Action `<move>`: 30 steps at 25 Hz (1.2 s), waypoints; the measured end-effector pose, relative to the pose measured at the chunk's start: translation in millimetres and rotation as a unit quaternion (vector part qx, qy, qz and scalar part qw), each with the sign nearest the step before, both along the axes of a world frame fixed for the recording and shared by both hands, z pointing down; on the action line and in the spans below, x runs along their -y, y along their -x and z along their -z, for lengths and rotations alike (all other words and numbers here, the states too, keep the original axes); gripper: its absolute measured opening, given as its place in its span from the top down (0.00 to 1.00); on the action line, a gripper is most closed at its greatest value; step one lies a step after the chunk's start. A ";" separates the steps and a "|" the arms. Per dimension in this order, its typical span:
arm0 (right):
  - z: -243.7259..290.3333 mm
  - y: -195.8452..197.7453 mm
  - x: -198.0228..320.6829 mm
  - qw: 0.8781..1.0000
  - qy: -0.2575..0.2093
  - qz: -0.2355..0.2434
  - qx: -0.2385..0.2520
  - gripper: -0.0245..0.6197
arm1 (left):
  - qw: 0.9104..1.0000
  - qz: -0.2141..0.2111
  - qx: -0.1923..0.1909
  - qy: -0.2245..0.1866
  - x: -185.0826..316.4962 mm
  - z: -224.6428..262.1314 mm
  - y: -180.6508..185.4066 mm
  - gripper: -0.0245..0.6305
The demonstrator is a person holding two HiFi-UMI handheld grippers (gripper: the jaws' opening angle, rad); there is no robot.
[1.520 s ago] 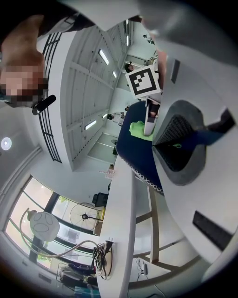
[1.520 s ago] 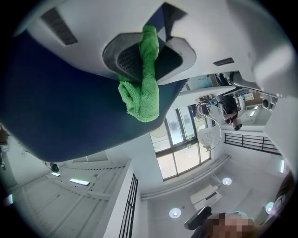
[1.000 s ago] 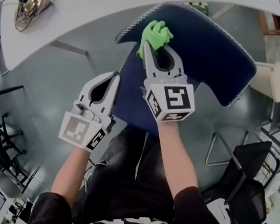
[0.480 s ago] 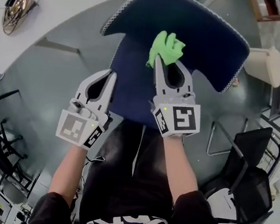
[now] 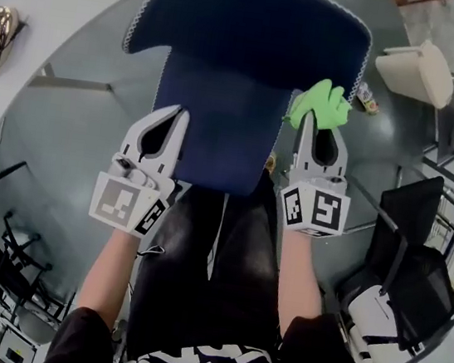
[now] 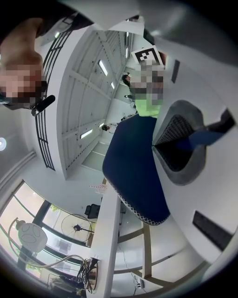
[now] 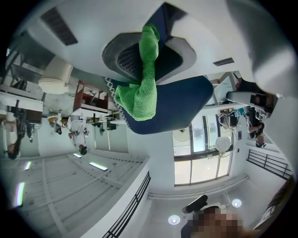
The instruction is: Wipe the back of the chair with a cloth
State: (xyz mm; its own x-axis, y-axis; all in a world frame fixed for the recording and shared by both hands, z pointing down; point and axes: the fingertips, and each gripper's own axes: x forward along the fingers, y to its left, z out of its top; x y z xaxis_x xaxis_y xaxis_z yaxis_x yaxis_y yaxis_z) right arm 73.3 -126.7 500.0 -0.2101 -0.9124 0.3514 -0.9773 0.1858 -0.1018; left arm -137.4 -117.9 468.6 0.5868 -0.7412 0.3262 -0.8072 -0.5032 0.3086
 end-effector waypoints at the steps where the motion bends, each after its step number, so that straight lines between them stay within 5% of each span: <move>1: -1.5 -11.5 -3.7 1.000 0.003 -0.011 -0.006 0.87 | 1.000 -0.002 0.000 0.000 -0.6 -0.2 -2.9 0.97; 12: -27.7 -55.7 -4.2 0.997 0.011 -0.070 -0.031 0.87 | 1.000 -0.014 0.007 0.001 -2.7 -2.8 -25.5 0.97; 23: -54.3 0.4 49.7 0.999 0.014 -0.007 -0.033 0.87 | 1.000 0.006 0.015 0.011 5.7 -15.0 -1.2 0.97; 30: -64.3 69.4 79.3 0.999 0.015 0.039 -0.003 0.87 | 0.999 0.023 0.018 0.014 18.6 -21.3 26.6 0.97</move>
